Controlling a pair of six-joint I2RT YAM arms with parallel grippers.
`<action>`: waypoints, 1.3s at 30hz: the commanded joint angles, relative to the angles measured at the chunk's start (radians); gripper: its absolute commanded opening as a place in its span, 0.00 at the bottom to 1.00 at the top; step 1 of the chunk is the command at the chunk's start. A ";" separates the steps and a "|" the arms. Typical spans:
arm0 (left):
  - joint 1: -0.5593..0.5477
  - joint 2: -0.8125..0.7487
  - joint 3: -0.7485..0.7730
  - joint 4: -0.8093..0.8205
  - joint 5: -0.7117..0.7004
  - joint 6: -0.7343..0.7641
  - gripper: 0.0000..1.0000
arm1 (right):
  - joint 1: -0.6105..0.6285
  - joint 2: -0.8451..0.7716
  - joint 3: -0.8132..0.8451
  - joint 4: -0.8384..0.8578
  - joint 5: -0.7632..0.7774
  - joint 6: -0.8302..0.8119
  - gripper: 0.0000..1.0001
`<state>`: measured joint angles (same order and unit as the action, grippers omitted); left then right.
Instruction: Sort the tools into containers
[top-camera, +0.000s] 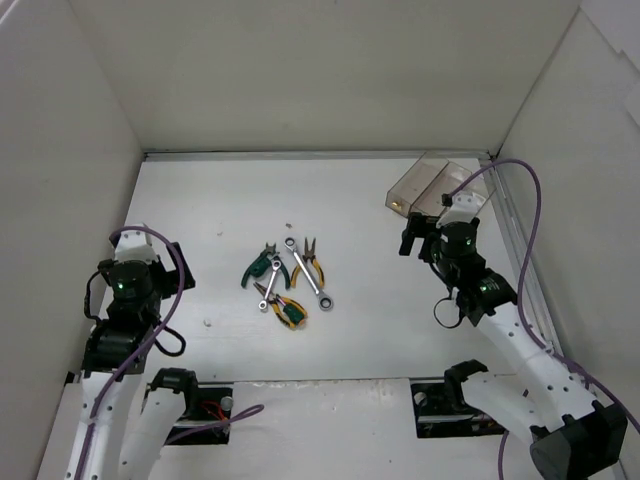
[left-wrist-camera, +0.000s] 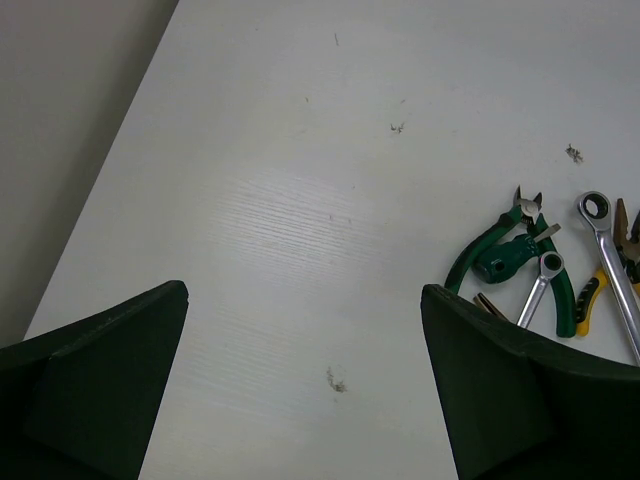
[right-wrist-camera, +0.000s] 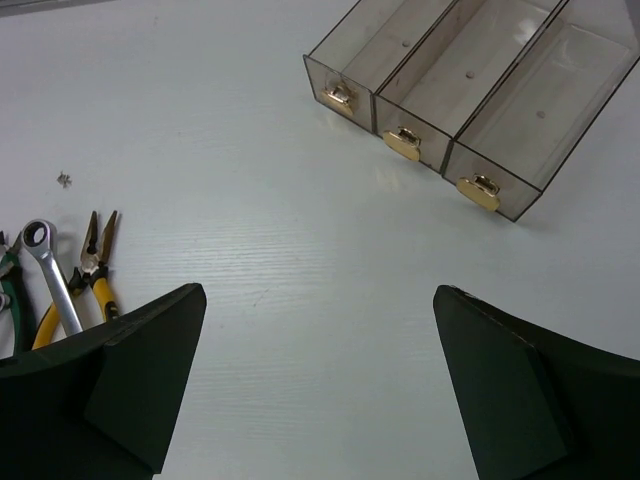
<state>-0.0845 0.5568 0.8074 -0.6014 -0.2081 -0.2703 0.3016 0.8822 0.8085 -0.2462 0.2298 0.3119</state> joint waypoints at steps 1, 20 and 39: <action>-0.003 0.022 0.010 0.051 -0.011 0.011 1.00 | 0.007 0.020 0.051 0.045 0.023 -0.005 0.98; -0.003 0.040 0.025 0.051 -0.010 -0.001 1.00 | 0.188 0.234 0.256 -0.025 0.000 -0.094 0.73; -0.003 0.045 0.015 0.051 -0.001 0.013 1.00 | 0.481 0.780 0.541 -0.091 -0.118 -0.063 0.41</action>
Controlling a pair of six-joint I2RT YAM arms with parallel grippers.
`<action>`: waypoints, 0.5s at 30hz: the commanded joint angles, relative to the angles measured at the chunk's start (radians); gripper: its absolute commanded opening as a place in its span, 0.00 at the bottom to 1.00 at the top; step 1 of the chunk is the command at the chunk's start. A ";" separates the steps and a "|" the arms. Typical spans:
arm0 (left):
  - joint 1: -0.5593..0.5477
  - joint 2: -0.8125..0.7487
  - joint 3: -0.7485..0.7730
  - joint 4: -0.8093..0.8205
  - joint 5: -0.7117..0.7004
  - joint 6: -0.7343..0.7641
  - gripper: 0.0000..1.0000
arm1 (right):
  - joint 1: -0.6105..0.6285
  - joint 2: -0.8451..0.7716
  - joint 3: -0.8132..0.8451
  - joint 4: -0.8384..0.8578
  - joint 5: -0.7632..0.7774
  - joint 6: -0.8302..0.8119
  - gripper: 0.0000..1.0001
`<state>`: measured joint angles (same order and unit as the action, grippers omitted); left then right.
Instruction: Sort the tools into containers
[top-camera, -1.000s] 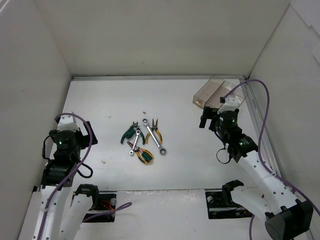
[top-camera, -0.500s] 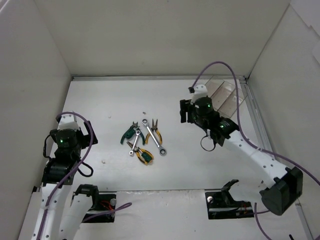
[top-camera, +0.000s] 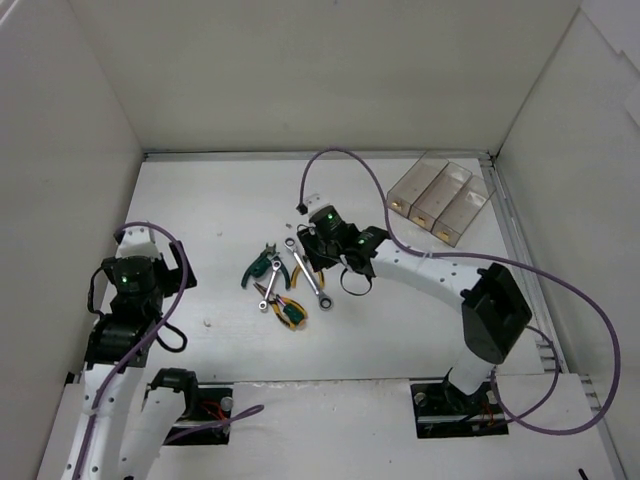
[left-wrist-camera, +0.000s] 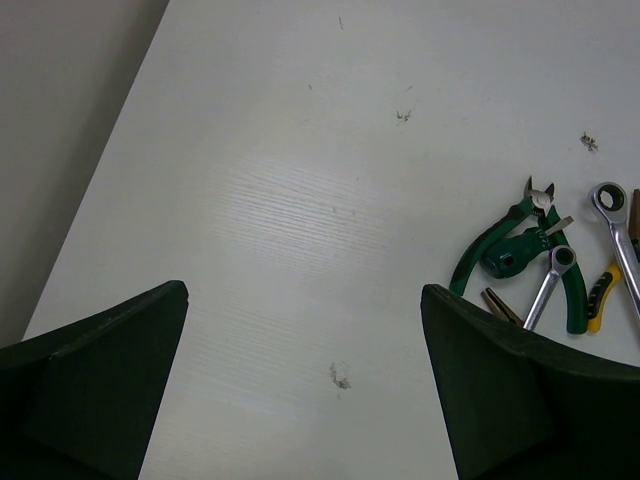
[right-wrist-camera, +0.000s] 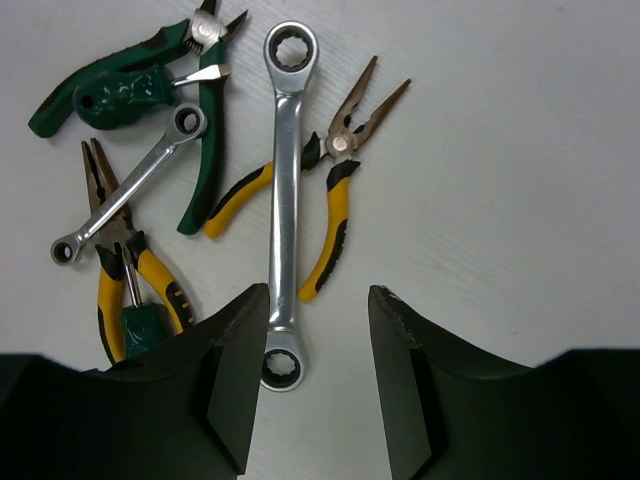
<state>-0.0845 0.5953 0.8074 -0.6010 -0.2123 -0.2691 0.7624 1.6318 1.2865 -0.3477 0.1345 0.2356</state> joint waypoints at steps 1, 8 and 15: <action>-0.003 0.006 0.013 0.050 0.007 0.013 1.00 | 0.028 0.046 0.079 0.000 -0.026 0.014 0.41; -0.003 0.001 0.012 0.056 0.034 0.021 1.00 | 0.048 0.174 0.135 -0.031 -0.032 0.053 0.37; -0.003 -0.002 0.010 0.061 0.051 0.024 1.00 | 0.049 0.275 0.183 -0.045 -0.024 0.045 0.36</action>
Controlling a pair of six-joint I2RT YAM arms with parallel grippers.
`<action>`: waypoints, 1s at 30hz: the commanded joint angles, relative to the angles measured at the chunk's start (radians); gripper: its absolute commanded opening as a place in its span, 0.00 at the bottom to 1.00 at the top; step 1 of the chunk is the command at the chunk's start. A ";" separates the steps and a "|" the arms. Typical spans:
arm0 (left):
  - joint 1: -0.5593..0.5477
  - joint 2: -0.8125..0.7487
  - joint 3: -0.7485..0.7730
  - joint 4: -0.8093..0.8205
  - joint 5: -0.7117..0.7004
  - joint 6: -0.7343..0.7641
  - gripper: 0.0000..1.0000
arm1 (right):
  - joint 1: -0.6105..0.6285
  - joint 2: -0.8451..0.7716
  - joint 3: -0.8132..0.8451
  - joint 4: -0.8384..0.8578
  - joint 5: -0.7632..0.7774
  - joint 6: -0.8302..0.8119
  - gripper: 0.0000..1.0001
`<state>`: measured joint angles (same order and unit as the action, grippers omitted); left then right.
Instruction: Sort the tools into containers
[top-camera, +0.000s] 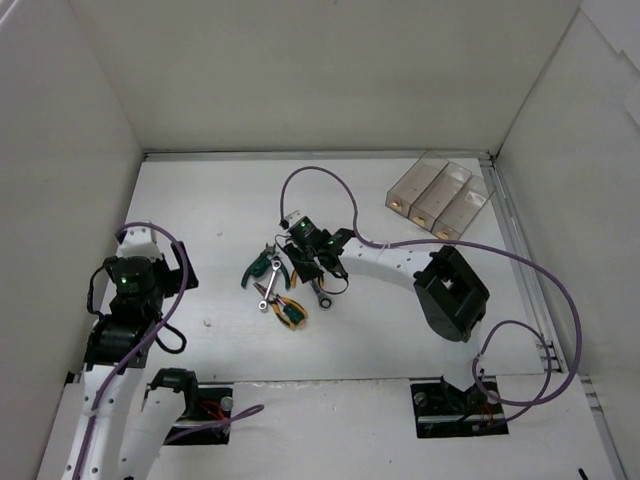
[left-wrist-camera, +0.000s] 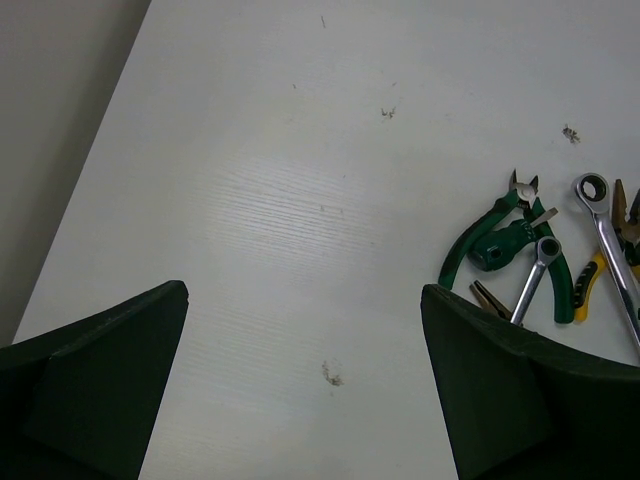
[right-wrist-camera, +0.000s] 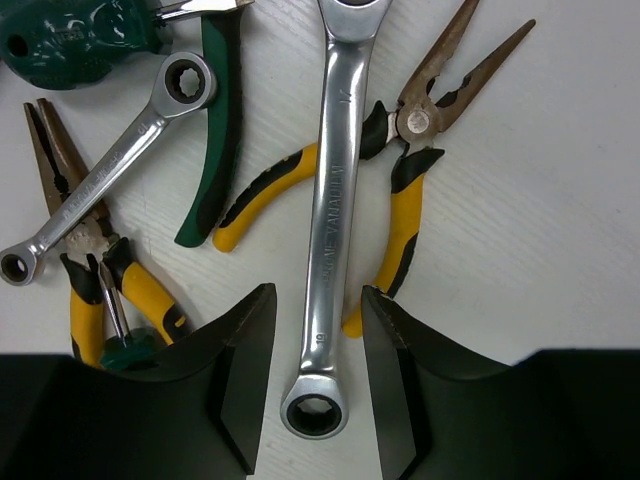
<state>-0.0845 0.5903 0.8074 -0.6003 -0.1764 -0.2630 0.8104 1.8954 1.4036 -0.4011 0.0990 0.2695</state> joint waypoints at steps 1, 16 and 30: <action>-0.003 0.003 0.010 0.060 0.015 0.019 1.00 | 0.004 0.019 0.078 0.005 0.016 0.011 0.36; -0.003 -0.004 0.010 0.062 0.035 0.019 1.00 | -0.017 0.111 0.101 -0.001 0.048 0.016 0.36; -0.003 -0.011 0.010 0.062 0.034 0.021 1.00 | -0.020 0.159 0.086 -0.002 0.044 0.020 0.35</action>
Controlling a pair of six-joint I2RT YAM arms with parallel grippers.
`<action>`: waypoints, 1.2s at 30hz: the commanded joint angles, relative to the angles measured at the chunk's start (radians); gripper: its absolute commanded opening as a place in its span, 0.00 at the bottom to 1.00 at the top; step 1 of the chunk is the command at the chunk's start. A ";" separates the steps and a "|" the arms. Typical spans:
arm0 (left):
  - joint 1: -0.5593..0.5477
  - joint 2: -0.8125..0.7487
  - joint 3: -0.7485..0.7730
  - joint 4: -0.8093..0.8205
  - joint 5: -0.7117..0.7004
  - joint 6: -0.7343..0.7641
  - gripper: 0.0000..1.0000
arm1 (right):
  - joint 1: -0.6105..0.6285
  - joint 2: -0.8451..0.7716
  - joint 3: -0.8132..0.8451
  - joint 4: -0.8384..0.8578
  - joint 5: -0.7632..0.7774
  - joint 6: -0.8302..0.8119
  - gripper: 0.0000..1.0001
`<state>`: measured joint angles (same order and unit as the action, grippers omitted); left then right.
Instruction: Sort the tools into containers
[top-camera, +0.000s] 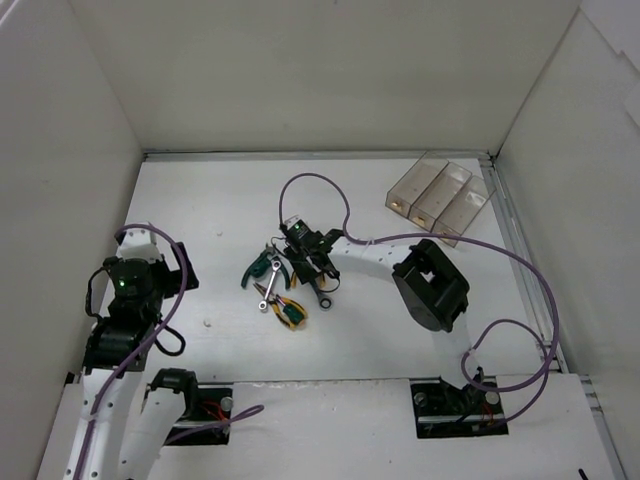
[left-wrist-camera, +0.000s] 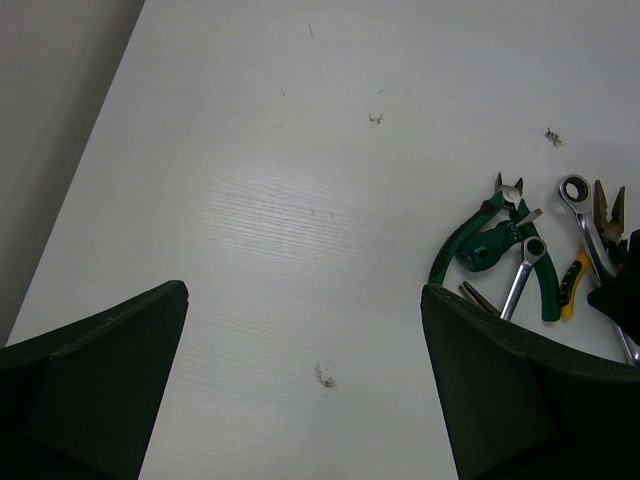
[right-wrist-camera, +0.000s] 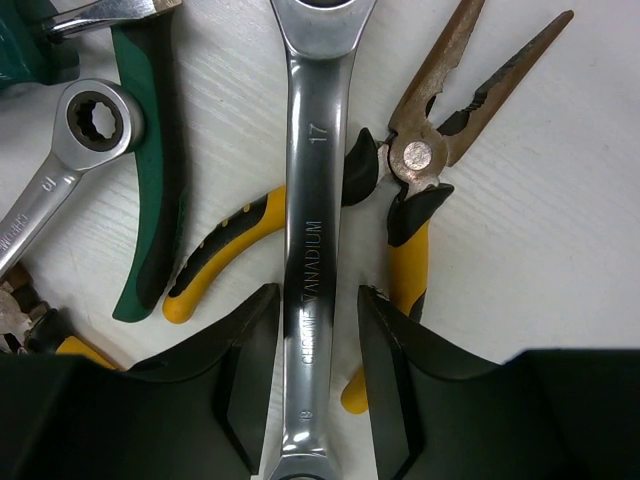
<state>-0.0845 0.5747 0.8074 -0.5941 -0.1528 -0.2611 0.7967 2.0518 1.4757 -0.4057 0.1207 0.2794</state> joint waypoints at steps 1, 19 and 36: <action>-0.003 0.005 0.010 0.054 0.009 0.020 1.00 | -0.002 0.002 0.014 0.002 0.019 0.010 0.34; -0.003 0.007 0.013 0.051 -0.001 0.019 1.00 | -0.014 -0.159 0.038 -0.008 -0.013 0.021 0.00; -0.003 0.017 0.012 0.051 -0.004 0.019 1.00 | -0.253 -0.329 0.193 -0.013 -0.039 0.164 0.00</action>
<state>-0.0845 0.5732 0.8074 -0.5941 -0.1539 -0.2611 0.6094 1.7988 1.5951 -0.4709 0.0429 0.3889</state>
